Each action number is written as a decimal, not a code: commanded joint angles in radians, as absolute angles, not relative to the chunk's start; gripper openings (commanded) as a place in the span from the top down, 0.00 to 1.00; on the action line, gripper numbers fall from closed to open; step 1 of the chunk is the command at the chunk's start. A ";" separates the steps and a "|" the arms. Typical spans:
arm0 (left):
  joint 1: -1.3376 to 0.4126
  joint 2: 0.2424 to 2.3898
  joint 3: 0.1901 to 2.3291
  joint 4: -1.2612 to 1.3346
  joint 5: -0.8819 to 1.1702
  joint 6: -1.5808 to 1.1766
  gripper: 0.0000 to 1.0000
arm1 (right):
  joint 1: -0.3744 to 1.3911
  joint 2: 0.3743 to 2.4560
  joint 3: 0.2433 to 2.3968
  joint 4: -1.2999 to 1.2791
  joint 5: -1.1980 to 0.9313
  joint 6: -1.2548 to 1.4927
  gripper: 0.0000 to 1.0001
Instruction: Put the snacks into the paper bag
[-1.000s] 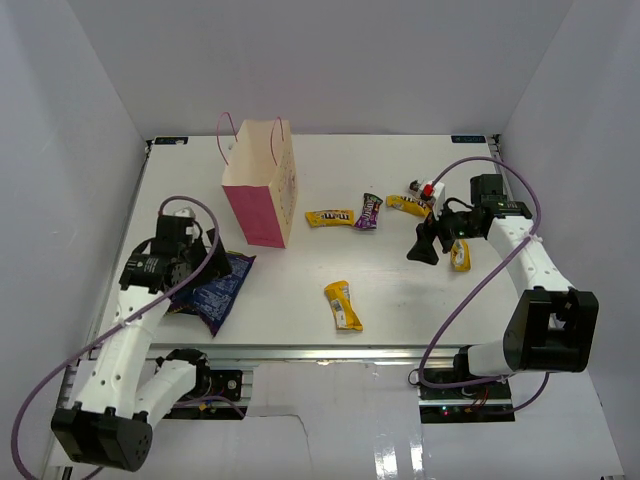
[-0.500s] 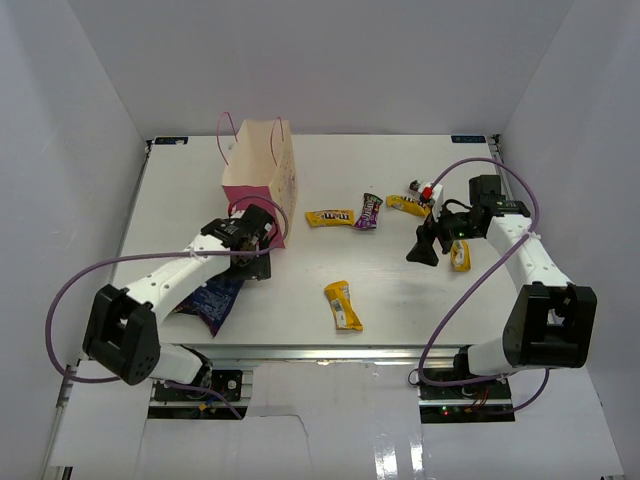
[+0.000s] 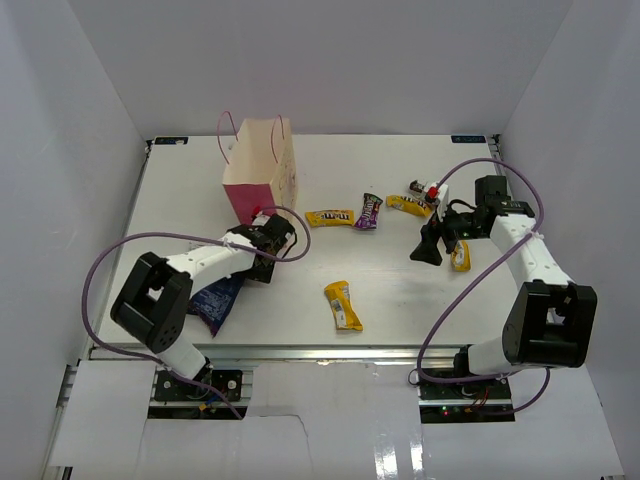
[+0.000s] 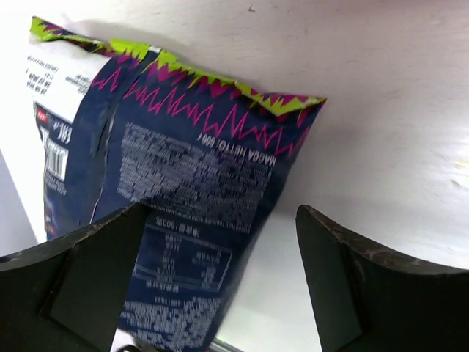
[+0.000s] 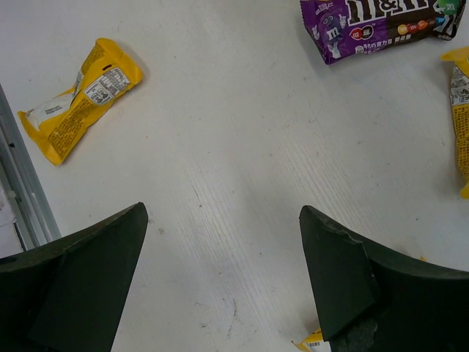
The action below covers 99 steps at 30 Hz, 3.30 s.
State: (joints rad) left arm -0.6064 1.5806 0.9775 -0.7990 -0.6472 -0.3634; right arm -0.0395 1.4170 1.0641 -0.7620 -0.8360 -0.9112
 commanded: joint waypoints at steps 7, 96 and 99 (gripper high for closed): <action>-0.611 1.750 0.937 -0.742 -0.785 -0.290 0.11 | -0.057 1.443 1.071 -0.784 -0.882 -0.940 0.10; -0.335 1.543 2.335 -0.575 0.046 -0.198 1.00 | -0.094 1.439 1.002 -0.799 -0.956 -0.991 0.10; -0.249 1.569 2.310 -0.534 0.164 -0.225 1.00 | -0.094 1.445 1.011 -0.799 -0.956 -0.989 0.10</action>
State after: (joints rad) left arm -0.3180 1.5986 2.2982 -0.7345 0.0174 -0.1993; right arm -0.0879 1.4357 1.0019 -0.7910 -0.9230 -0.9764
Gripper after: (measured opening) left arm 0.330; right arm 0.902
